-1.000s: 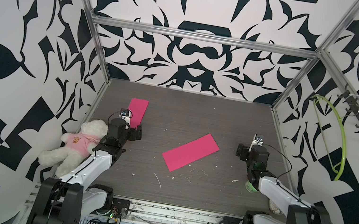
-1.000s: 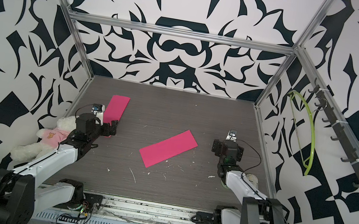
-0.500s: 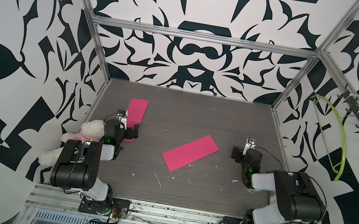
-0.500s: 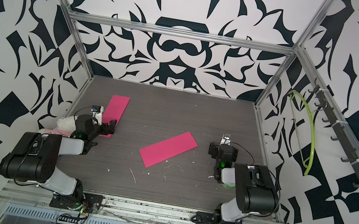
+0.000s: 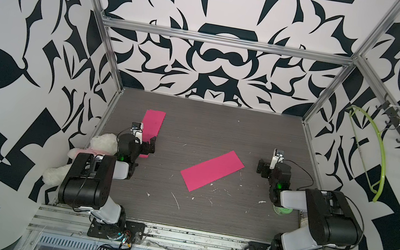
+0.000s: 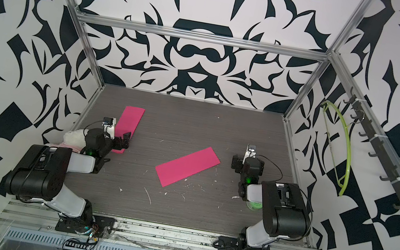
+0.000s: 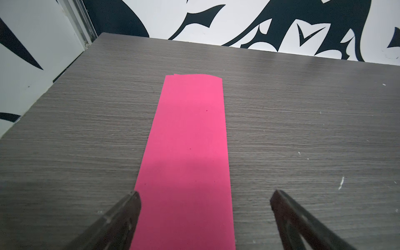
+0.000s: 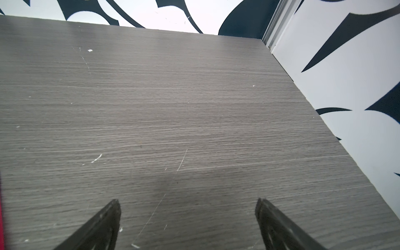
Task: Fold the rectangular paper in half along the long edge
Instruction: Reset both arms
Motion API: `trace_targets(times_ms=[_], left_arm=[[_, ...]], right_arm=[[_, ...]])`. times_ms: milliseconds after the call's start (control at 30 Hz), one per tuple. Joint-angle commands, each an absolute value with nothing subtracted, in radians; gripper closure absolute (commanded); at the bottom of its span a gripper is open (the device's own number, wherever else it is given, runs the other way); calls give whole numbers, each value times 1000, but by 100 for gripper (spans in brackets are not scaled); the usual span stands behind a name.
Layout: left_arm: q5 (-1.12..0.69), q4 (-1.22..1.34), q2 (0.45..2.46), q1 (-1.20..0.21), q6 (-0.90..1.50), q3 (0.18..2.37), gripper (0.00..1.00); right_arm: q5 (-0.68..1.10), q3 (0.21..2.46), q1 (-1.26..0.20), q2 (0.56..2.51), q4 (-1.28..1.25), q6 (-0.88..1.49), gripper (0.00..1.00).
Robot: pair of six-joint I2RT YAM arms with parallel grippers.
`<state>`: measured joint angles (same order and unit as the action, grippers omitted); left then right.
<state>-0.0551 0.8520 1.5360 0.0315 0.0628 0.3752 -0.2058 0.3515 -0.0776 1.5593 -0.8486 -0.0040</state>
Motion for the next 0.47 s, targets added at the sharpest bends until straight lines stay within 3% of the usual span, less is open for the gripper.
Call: trace_targets(times_ms=[0,433], left_arm=[[-43,848,1540,28,62,391,1],[-37,839,1540,22,55,396,1]], right_arm=[[-201,374,-74,1551,-864,-9,0],[-201,373,-74,1549,-865,-9,0]])
